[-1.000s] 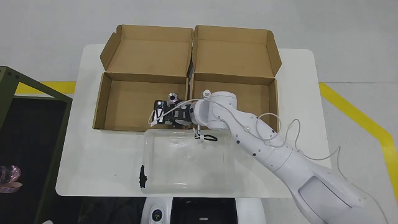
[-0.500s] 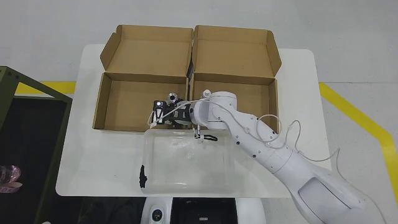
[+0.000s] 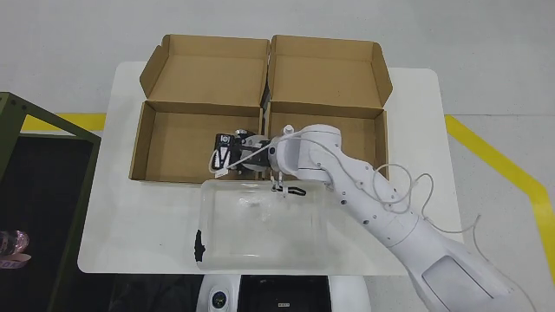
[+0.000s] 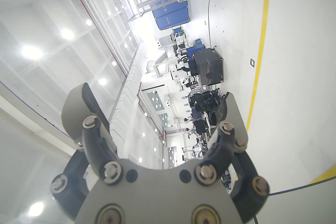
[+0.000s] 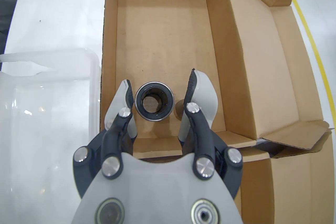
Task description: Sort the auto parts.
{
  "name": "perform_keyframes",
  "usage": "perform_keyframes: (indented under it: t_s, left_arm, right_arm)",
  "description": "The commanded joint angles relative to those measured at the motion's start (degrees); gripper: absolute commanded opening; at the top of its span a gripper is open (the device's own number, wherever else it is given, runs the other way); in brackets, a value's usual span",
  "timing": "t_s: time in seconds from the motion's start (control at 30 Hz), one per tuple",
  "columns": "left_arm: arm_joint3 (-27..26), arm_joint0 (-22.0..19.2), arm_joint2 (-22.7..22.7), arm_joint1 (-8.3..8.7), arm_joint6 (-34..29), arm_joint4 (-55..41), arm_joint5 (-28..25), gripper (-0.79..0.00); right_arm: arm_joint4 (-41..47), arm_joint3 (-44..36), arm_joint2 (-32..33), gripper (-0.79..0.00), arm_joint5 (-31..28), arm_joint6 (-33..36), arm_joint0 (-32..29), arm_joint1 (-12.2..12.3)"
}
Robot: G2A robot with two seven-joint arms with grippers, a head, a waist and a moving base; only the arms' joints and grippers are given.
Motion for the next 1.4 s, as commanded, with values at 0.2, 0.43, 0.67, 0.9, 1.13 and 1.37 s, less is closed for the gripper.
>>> perform_keyframes:
  t_s: [0.2, 0.43, 0.67, 0.9, 1.13, 1.37]
  left_arm:
    - [0.0, 0.0, 0.0, 0.00, 0.0, 0.0, 0.0, 0.000]
    - [0.0, 0.0, 0.0, 0.00, 0.0, 0.0, 0.0, 0.000]
    - [0.0, 0.0, 0.0, 0.00, 0.0, 0.0, 0.0, 0.000]
    - [0.0, 0.0, 0.0, 0.00, 0.0, 0.0, 0.0, 0.000]
    - [0.0, 0.0, 0.0, 0.00, 0.0, 0.0, 0.0, 0.000]
    - [0.0, 0.0, 0.0, 0.00, 0.0, 0.0, 0.0, 0.000]
  right_arm:
    - [0.2, -9.4, 5.1, -0.348, -1.3, 0.8, -4.6, 1.8]
    - [-1.9, -19.0, 10.8, -0.320, -3.1, 2.0, -11.5, 4.1]
    - [-3.0, -27.0, 17.3, -0.296, -5.4, 1.2, -19.5, 6.2]
    - [-4.1, -32.0, 24.2, -0.277, -8.0, -1.5, -24.5, 8.0]
    - [-4.8, -35.1, 33.6, -0.252, -8.7, -6.7, -32.1, 9.7]
    - [-5.9, -37.7, 42.9, -0.305, -8.3, -14.8, -39.8, 11.0]
